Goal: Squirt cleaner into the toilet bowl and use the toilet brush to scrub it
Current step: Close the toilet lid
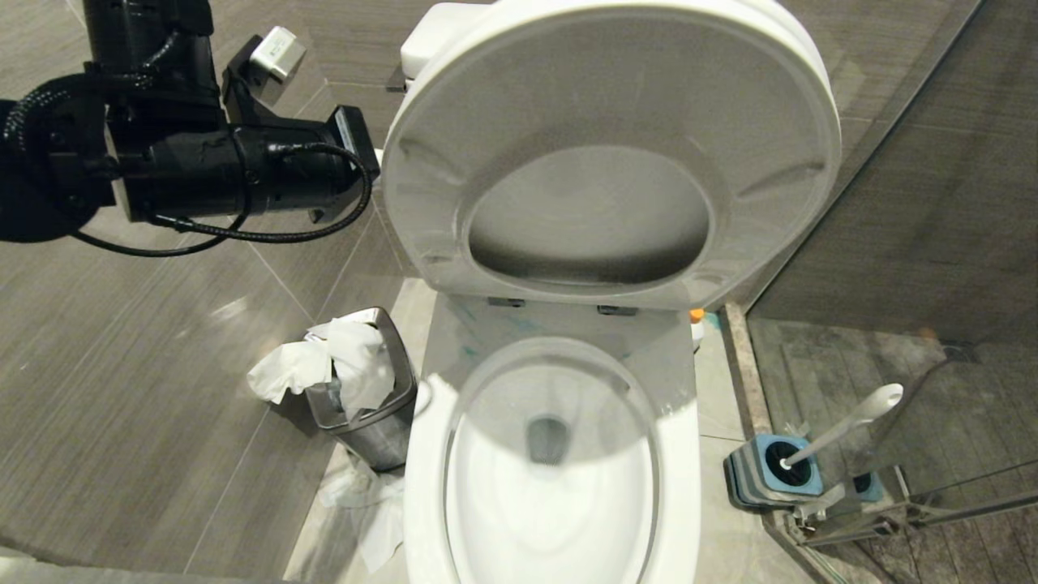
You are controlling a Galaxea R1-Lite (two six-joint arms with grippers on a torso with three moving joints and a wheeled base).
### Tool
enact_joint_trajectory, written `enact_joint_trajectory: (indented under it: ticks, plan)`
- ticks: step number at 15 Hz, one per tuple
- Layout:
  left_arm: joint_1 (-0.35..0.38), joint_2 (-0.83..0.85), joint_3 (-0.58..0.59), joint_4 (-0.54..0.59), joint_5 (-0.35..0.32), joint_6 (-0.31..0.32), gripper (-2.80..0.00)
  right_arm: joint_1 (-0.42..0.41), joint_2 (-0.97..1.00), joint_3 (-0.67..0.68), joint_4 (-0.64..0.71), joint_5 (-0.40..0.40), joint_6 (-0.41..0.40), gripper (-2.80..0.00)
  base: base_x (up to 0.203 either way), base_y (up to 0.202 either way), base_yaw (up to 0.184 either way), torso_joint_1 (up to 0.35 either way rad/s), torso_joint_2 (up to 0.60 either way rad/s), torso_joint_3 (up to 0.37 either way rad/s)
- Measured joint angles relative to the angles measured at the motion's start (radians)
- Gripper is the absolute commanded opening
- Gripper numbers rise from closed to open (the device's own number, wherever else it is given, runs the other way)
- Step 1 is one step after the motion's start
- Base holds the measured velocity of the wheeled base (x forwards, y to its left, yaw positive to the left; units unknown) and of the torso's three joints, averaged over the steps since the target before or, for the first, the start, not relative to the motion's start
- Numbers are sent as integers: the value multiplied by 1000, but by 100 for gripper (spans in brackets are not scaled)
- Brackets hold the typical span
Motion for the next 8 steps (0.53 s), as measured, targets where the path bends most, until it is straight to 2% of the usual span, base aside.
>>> enact_joint_trajectory:
  ticks: [2,4,8]
  plan:
    - [-2,-30,-5,166,-1,3,-280,0,0,0,0,1,0,-280,0,0,0,0,0,0]
    - [-1,-56,-6,280,2,3,-280,0,0,0,0,0,1,-280,0,0,0,0,0,0]
    - [6,-91,-7,405,24,10,-280,0,0,0,0,0,1,-280,0,0,0,0,0,0]
